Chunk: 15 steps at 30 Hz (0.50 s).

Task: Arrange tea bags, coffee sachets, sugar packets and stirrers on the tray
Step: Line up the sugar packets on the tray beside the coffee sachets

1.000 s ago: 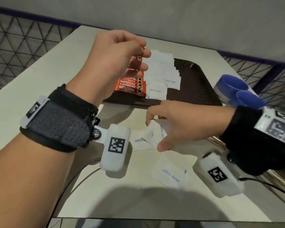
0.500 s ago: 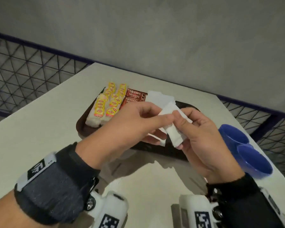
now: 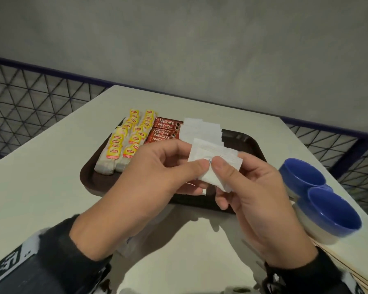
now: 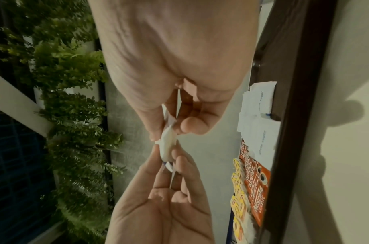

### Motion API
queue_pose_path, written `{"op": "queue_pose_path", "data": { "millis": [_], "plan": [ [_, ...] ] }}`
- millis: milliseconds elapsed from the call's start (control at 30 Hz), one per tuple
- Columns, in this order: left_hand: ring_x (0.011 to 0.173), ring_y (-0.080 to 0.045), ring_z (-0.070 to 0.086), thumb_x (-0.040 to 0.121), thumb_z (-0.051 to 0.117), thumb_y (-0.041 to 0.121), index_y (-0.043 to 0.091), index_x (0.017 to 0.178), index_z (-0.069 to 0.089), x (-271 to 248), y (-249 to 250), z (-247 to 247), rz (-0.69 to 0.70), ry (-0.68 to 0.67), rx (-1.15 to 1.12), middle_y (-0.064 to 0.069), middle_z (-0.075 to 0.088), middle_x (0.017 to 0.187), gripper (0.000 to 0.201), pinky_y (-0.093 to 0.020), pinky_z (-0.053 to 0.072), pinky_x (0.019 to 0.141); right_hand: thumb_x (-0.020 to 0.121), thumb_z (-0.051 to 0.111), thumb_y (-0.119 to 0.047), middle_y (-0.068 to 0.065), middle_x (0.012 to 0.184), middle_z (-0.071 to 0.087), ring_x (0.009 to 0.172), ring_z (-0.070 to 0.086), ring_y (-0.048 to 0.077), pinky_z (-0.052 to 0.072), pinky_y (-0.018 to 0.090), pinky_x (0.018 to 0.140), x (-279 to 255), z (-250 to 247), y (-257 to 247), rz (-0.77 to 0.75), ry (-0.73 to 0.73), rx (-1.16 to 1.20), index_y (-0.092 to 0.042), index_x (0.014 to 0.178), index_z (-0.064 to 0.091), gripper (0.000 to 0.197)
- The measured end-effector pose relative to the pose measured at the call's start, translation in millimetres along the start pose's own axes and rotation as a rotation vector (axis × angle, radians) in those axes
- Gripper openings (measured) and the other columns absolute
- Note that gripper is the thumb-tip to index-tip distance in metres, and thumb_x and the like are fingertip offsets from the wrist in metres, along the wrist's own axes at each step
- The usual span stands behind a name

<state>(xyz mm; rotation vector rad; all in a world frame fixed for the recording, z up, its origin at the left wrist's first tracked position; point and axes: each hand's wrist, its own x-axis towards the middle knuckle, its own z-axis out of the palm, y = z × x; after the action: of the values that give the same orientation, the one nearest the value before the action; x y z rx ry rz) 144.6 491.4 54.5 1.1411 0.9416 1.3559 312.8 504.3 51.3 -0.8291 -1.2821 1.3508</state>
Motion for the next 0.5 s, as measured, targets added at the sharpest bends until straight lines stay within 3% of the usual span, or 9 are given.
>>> {"op": "queue_pose_path", "data": {
  "millis": [167,267,367,500],
  "plan": [
    [0.068,-0.026,0.076,0.091,0.069,0.007,0.009,0.081,0.08,-0.6,0.0,1.7,-0.02,0.014,0.018,-0.018,0.075,0.08,0.014,-0.024,0.06,0.06,0.076,0.076,-0.027,0.023,0.093,0.073,0.054,0.041,0.029,0.037,0.032,0.044,1.8,-1.8,5.1,-0.039,0.089,-0.074,-0.007,0.095,0.077,0.027],
    [0.068,-0.029,0.077,0.089,0.071,0.019,0.004,0.087,0.079,0.3,0.1,3.3,-0.042,0.044,0.014,-0.029,0.072,0.09,0.017,-0.025,0.062,0.059,0.077,0.077,-0.027,0.023,0.092,0.073,0.051,0.041,0.026,0.037,0.033,0.045,2.2,-2.6,5.4,-0.049,0.097,-0.082,-0.008,0.094,0.077,0.025],
    [0.065,-0.028,0.077,0.082,0.072,0.024,0.004,0.088,0.079,1.2,-1.3,3.4,-0.027,0.059,0.021,-0.023,0.075,0.085,0.021,-0.025,0.061,0.057,0.077,0.076,-0.029,0.027,0.09,0.071,0.051,0.042,0.026,0.039,0.032,0.045,2.0,-2.6,5.2,-0.05,0.087,-0.076,-0.007,0.093,0.077,0.027],
    [0.061,-0.025,0.075,0.089,0.071,0.016,0.005,0.087,0.078,2.3,-3.7,1.5,0.052,0.132,0.028,-0.018,0.077,0.081,0.014,-0.026,0.062,0.055,0.076,0.073,-0.038,0.044,0.088,0.054,0.052,0.047,0.025,0.046,0.033,0.046,0.7,-0.5,2.2,-0.031,0.053,-0.052,0.005,0.095,0.072,0.047]
  ]
}}
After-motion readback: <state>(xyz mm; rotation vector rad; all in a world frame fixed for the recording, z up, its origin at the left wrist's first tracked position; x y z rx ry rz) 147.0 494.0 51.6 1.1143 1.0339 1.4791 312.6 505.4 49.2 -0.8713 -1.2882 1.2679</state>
